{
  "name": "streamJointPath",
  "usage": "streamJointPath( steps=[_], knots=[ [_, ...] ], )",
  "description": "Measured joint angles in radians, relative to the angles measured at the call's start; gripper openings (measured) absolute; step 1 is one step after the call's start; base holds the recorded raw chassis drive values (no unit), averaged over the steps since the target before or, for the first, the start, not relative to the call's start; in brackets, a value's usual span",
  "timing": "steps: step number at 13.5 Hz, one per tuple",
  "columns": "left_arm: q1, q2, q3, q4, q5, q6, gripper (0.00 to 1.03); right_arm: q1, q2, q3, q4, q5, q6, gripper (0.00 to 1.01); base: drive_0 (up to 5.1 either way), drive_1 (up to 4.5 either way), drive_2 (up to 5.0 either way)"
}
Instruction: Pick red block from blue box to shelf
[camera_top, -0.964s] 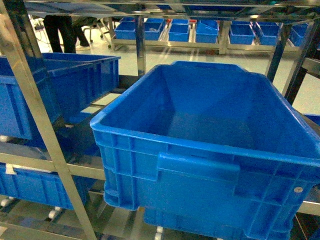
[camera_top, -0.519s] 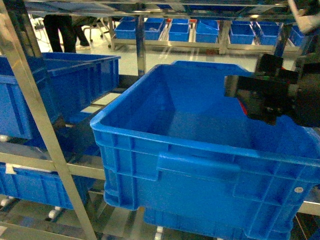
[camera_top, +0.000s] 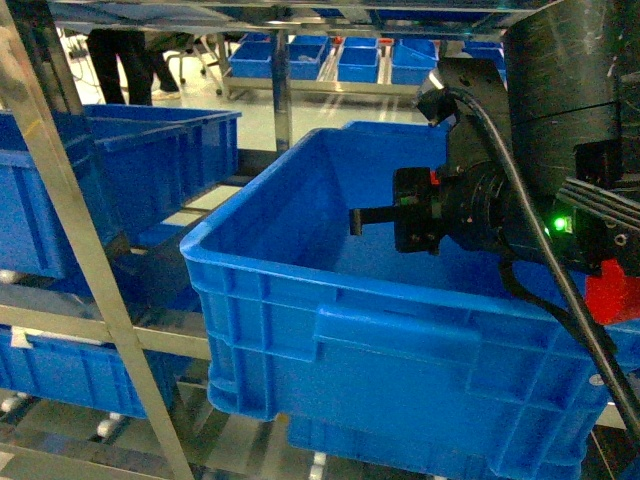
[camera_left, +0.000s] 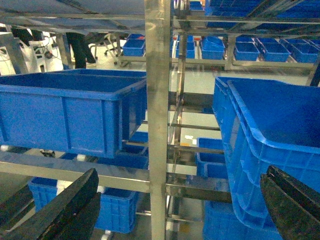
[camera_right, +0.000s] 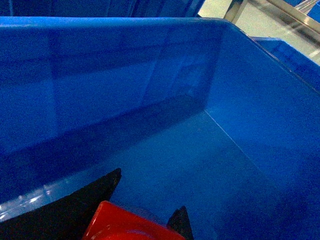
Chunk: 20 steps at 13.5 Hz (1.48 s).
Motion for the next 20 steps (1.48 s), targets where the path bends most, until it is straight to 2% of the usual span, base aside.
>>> streamJointPath(
  steps=[2,3,5,7,8,10,12,15,16,17,18,19,20],
  knots=[
    [0.000,0.000,0.000,0.000,0.000,0.000,0.98,-0.001,0.018,0.020,0.013,0.024,-0.034,0.28,0.0,0.00,0.0],
    [0.000,0.000,0.000,0.000,0.000,0.000,0.98,0.000,0.018,0.020,0.047,0.032,-0.044,0.37,0.0,0.00,0.0],
    [0.000,0.000,0.000,0.000,0.000,0.000,0.98,0.000,-0.010,-0.022,0.071,0.039,-0.048,0.67,0.0,0.00,0.0],
    [0.000,0.000,0.000,0.000,0.000,0.000,0.98,0.008,-0.074,-0.084,0.082,0.042,-0.030,0.90,0.0,0.00,0.0],
    [0.000,0.000,0.000,0.000,0.000,0.000,0.98,0.015,-0.127,-0.129,0.098,0.044,-0.008,1.00,0.0,0.00,0.0],
    [0.000,0.000,0.000,0.000,0.000,0.000,0.98,0.048,-0.255,-0.263,0.118,0.043,0.039,0.98,0.0,0.00,0.0],
    [0.000,0.000,0.000,0.000,0.000,0.000,0.98,0.097,-0.397,-0.404,0.112,0.066,0.072,0.98,0.0,0.00,0.0],
    [0.000,0.000,0.000,0.000,0.000,0.000,0.98,0.108,-0.449,-0.449,0.113,0.079,0.081,0.98,0.0,0.00,0.0],
    [0.000,0.000,0.000,0.000,0.000,0.000,0.98,0.111,-0.533,-0.511,0.119,0.097,0.084,0.98,0.0,0.00,0.0],
    [0.000,0.000,0.000,0.000,0.000,0.000,0.98,0.093,-0.627,-0.566,0.121,0.103,0.072,0.98,0.0,0.00,0.0],
    [0.000,0.000,0.000,0.000,0.000,0.000,0.98,0.048,-0.734,-0.622,0.126,0.109,0.023,0.98,0.0,0.00,0.0],
    [0.000,0.000,0.000,0.000,0.000,0.000,0.98,-0.010,-0.843,-0.665,0.126,0.104,-0.050,0.98,0.0,0.00,0.0],
    [0.000,0.000,0.000,0.000,0.000,0.000,0.98,-0.080,-0.938,-0.686,0.098,0.080,-0.110,0.98,0.0,0.00,0.0]
  ],
)
